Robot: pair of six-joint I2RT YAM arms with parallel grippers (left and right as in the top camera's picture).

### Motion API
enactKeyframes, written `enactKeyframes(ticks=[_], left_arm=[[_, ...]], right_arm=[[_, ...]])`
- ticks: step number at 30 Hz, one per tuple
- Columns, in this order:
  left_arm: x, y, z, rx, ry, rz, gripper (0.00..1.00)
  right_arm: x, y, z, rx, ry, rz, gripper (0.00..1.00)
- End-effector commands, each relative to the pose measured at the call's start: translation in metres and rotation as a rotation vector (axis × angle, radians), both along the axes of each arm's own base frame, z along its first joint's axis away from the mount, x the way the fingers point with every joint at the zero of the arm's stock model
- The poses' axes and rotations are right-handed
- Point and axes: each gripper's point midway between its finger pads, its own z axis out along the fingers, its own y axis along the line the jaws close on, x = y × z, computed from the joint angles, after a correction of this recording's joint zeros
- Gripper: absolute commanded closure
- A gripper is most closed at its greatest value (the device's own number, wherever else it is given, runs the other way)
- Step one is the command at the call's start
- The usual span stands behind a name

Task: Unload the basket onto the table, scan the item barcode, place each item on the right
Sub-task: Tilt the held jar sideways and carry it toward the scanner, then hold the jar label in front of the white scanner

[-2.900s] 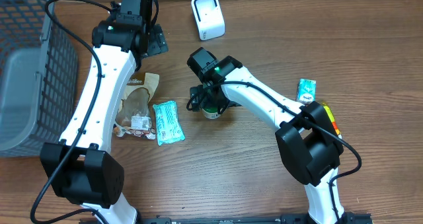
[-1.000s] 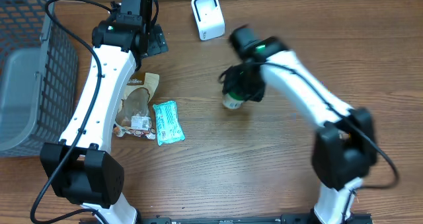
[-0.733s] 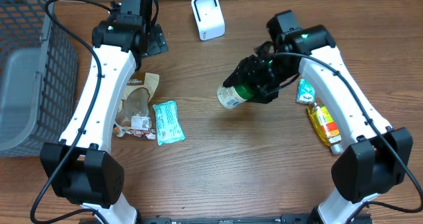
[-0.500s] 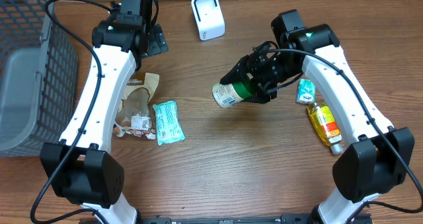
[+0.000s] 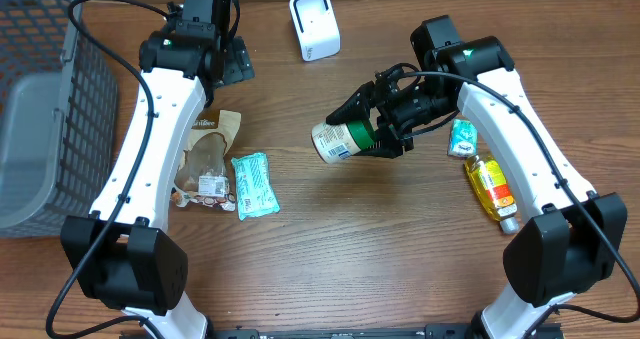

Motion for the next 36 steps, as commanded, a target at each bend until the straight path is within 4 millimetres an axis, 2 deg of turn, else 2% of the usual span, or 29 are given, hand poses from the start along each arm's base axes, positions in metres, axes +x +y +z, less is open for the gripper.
enactKeyframes(ticks=[1,14,17,19,23,26,27,30,31,33,36], left_arm=[[0.001,0.001,0.012,0.015,-0.031,-0.005,0.0],[0.001,0.001,0.012,0.015,-0.03,-0.005,0.01],[0.001,0.001,0.012,0.015,-0.03,-0.005,0.0],[0.001,0.001,0.012,0.015,-0.03,-0.005,0.0],[0.001,0.001,0.012,0.015,-0.03,-0.005,0.0],[0.001,0.001,0.012,0.015,-0.03,-0.005,0.0],[0.001,0.001,0.012,0.015,-0.03,-0.005,0.0],[0.001,0.001,0.012,0.015,-0.03,-0.005,0.0],[0.001,0.001,0.012,0.015,-0.03,-0.005,0.01],[0.001,0.001,0.012,0.015,-0.03,-0.005,0.0],[0.001,0.001,0.012,0.015,-0.03,-0.005,0.0]], right_arm=[[-0.003,0.005,0.025,0.098,-0.007,0.01,0.48],[-0.003,0.006,0.027,0.111,-0.012,0.013,0.48],[0.002,0.002,0.016,0.045,-0.05,0.004,0.49],[0.008,-0.005,0.002,-0.048,-0.081,-0.011,0.49],[0.033,-0.036,-0.035,-0.336,-0.204,-0.065,0.48],[0.05,-0.055,-0.048,-0.476,-0.28,-0.102,0.48],[0.065,-0.06,-0.049,-0.512,-0.345,-0.13,0.55],[0.09,-0.058,-0.04,-0.478,-0.443,-0.175,0.64],[0.102,-0.05,-0.028,-0.399,-0.496,-0.191,0.66],[0.114,-0.034,-0.004,-0.26,-0.57,-0.189,0.77],[0.135,-0.023,0.028,-0.18,-0.706,-0.211,0.81]])
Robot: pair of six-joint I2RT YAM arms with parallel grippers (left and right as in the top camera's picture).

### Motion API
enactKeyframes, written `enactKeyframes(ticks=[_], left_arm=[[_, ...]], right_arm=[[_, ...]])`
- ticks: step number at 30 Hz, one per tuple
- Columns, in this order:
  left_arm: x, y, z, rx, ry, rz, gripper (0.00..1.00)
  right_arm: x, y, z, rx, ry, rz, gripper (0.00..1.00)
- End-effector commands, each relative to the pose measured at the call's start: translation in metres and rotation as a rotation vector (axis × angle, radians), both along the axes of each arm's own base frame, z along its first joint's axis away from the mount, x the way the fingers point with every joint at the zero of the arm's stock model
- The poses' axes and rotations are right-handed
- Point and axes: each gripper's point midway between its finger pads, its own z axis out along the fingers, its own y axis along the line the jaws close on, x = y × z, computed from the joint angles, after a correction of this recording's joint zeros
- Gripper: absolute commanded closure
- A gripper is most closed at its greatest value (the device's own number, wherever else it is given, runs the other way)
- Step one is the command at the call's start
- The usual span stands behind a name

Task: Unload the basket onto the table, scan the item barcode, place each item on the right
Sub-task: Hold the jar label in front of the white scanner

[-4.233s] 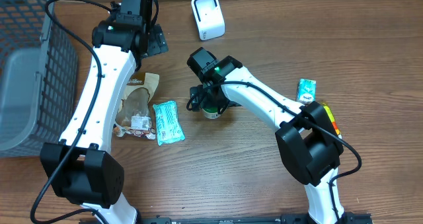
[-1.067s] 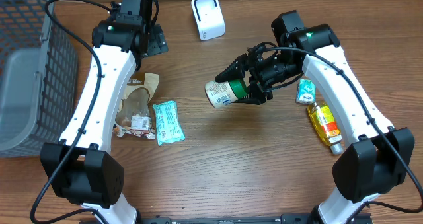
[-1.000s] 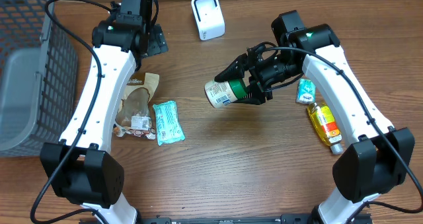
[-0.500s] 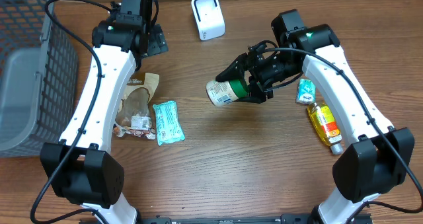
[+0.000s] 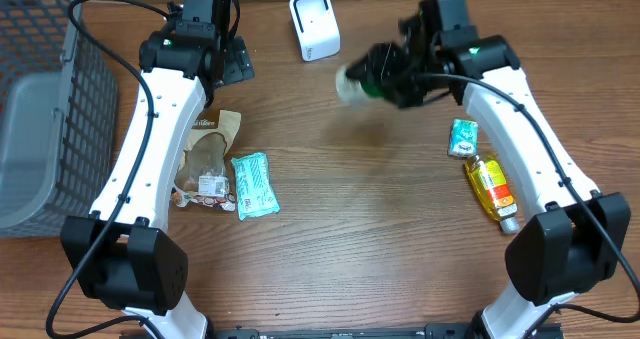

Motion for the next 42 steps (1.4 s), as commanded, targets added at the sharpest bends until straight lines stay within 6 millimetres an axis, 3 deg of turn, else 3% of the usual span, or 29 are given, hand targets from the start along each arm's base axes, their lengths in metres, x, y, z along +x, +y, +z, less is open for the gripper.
enactKeyframes(ticks=[1,3,7,11,17,22,28,42], left_arm=[[0.001,0.001,0.012,0.015,-0.031,-0.005,0.01],[0.001,0.001,0.012,0.015,-0.031,-0.005,0.01],[0.001,0.001,0.012,0.015,-0.031,-0.005,0.0],[0.001,0.001,0.012,0.015,-0.031,-0.005,0.0],[0.001,0.001,0.012,0.015,-0.031,-0.005,0.0],[0.001,0.001,0.012,0.015,-0.031,-0.005,0.0],[0.001,0.001,0.012,0.015,-0.031,-0.005,0.01],[0.001,0.001,0.012,0.015,-0.031,-0.005,0.0]], right_arm=[[0.014,0.017,0.054,0.112,-0.164,0.052,0.81],[0.03,0.028,0.069,0.099,-0.292,0.042,0.81],[0.066,0.036,0.069,-0.143,-0.528,-0.081,0.81],[0.087,0.054,0.065,-0.364,-0.738,-0.093,0.8],[0.129,0.076,0.033,-0.502,-0.925,-0.092,0.81],[0.164,0.068,0.003,-0.48,-0.975,-0.153,0.81],[0.186,0.071,-0.008,-0.406,-1.081,-0.196,0.83],[0.197,0.074,-0.038,-0.39,-1.112,-0.216,0.84]])
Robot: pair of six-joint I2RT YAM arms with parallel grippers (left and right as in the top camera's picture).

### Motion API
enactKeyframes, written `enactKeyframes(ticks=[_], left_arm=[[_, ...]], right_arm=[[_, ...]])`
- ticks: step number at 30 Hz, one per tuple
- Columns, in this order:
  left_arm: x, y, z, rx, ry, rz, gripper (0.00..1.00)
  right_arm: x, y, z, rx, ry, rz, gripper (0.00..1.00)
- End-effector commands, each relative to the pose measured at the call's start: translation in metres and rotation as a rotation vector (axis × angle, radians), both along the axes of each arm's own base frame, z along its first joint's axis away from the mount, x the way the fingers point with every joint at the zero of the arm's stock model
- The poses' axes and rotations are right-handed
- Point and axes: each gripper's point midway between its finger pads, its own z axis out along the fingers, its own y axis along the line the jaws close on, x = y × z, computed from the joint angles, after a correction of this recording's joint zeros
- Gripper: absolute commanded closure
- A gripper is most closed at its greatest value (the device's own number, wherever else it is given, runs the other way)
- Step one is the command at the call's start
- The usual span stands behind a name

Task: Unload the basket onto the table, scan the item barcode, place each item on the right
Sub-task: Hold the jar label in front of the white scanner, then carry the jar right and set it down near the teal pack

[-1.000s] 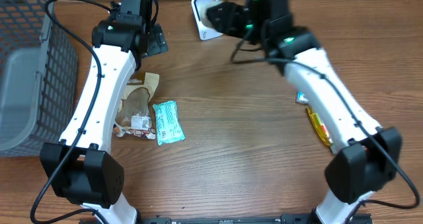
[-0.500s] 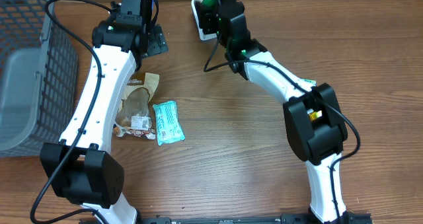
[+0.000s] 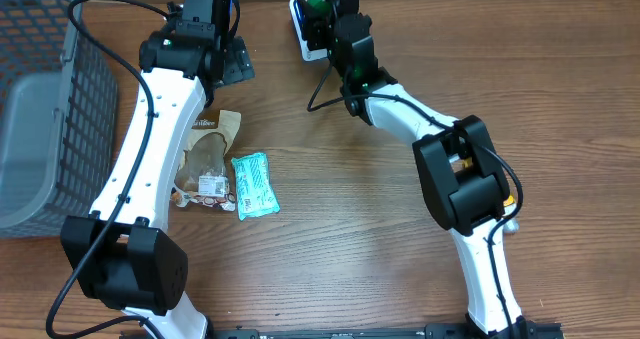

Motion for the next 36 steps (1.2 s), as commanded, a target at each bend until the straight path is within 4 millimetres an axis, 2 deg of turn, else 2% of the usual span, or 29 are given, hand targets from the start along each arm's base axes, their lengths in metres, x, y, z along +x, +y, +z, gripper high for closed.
enactKeyframes(ticks=[1,4,9,10,12,14,16,18,19,21,26,29,30,33,36], left_arm=[[0.001,0.001,0.012,0.015,-0.03,-0.005,0.01],[0.001,0.001,0.012,0.015,-0.031,-0.005,0.0],[0.001,0.001,0.012,0.015,-0.03,-0.005,0.0],[0.001,0.001,0.012,0.015,-0.03,-0.005,0.01],[0.001,0.001,0.012,0.015,-0.031,-0.005,0.0],[0.001,0.001,0.012,0.015,-0.03,-0.005,0.0],[0.001,0.001,0.012,0.015,-0.03,-0.005,0.0],[0.001,0.001,0.012,0.015,-0.03,-0.005,0.01],[0.001,0.001,0.012,0.015,-0.03,-0.005,0.0],[0.001,0.001,0.012,0.015,-0.03,-0.005,0.01],[0.001,0.001,0.012,0.015,-0.031,-0.005,0.0],[0.001,0.001,0.012,0.015,-0.03,-0.005,0.0],[0.001,0.001,0.012,0.015,-0.031,-0.005,0.0],[0.001,0.001,0.012,0.015,-0.03,-0.005,0.0],[0.001,0.001,0.012,0.015,-0.031,-0.005,0.0]], right_arm=[[0.005,0.0,0.009,0.012,-0.033,-0.003,0.84],[0.008,-0.005,0.018,0.028,-0.065,-0.01,0.87],[-0.002,-0.01,0.09,0.077,-0.17,-0.011,0.87],[-0.009,-0.014,0.117,0.087,-0.192,-0.013,0.87],[-0.022,-0.023,0.155,0.089,-0.197,-0.017,0.87],[-0.037,-0.033,0.182,0.073,-0.163,-0.022,0.87],[-0.058,-0.052,0.197,0.028,-0.068,-0.034,0.87],[-0.077,-0.07,0.195,-0.019,0.035,-0.049,0.87],[-0.093,-0.086,0.183,-0.065,0.14,-0.064,0.87],[-0.111,-0.102,0.163,-0.118,0.264,-0.079,0.87],[-0.174,-0.152,0.059,-0.297,0.754,-0.113,0.87],[-0.208,-0.164,0.007,-0.319,0.987,-0.078,0.87],[-0.224,-0.166,-0.016,-0.316,1.083,-0.051,0.87],[-0.245,-0.173,-0.052,-0.337,1.193,-0.05,0.87],[-0.256,-0.181,-0.076,-0.349,1.237,-0.064,0.86]])
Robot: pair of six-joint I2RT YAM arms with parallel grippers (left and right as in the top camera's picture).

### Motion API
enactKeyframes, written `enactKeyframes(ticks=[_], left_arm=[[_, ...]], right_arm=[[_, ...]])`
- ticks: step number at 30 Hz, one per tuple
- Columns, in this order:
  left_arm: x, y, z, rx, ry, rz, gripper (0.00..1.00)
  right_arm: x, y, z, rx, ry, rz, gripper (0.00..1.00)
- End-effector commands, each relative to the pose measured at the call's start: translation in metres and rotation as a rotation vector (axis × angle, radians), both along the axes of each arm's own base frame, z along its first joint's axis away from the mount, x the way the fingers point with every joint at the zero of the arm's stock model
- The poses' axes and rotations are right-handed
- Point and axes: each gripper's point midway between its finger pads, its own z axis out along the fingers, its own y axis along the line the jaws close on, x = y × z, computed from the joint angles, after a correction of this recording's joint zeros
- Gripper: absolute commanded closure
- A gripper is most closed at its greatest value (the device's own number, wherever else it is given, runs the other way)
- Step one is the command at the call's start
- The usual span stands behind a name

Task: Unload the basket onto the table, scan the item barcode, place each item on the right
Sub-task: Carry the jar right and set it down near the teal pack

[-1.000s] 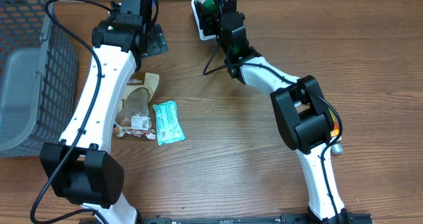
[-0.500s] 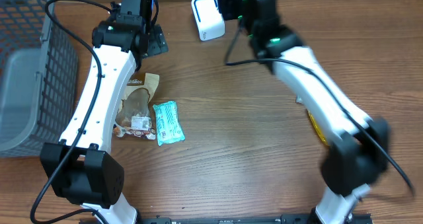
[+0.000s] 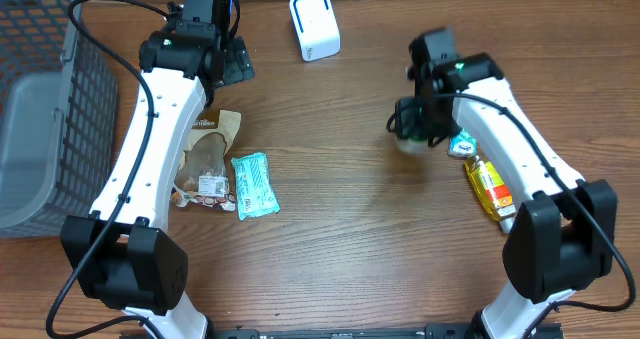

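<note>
The white barcode scanner [image 3: 314, 24] stands at the back of the table. My right gripper [image 3: 410, 127] is right of the middle, well away from the scanner and pointing down. It is shut on a green and white can [image 3: 408, 141], which shows blurred just above the table. My left gripper [image 3: 234, 65] hangs at the back left with nothing seen in it. The overhead view does not show how its jaws stand.
A grey basket [image 3: 35, 99] fills the left edge. A brown pouch [image 3: 205, 159] and a teal packet [image 3: 253, 184] lie beside the left arm. A small teal packet [image 3: 462, 139] and a yellow bottle [image 3: 490, 187] lie by the right arm.
My right arm has come back from the scanner at the back of the table. It now holds the can low, right of the middle. The left arm has not moved.
The right gripper first held the can on its side over the middle of the table. It then held it higher, closer to the scanner, and then right at the scanner's face. Now the can is low near the right-hand items. The left arm stayed still throughout.
</note>
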Motion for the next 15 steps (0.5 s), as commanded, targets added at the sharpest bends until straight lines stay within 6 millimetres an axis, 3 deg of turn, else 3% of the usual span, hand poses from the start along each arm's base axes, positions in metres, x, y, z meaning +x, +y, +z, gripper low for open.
enactKeyframes(ticks=[1,4,5,7,9,13,15], left_arm=[[0.001,0.001,0.012,0.015,-0.03,-0.004,0.0],[0.001,0.001,0.012,0.015,-0.03,-0.004,0.0],[0.001,0.001,0.012,0.015,-0.031,-0.004,0.0],[0.001,0.001,0.012,0.015,-0.03,-0.004,0.0],[0.001,0.001,0.012,0.015,-0.03,-0.004,0.0],[0.001,0.001,0.012,0.015,-0.03,-0.004,0.01],[0.001,0.001,0.012,0.015,-0.03,-0.004,0.0]], right_arm=[[-0.007,-0.005,-0.012,0.017,0.015,-0.016,0.83],[-0.021,-0.011,-0.029,0.005,0.062,-0.023,0.79],[-0.023,-0.011,-0.031,0.003,0.068,-0.023,0.7],[-0.025,-0.012,-0.033,0.001,0.075,-0.023,0.43],[-0.026,-0.012,-0.034,0.0,0.079,-0.023,0.0],[-0.015,-0.016,-0.03,-0.021,0.033,-0.051,0.0],[0.0,-0.024,-0.013,-0.067,-0.021,-0.099,0.0]])
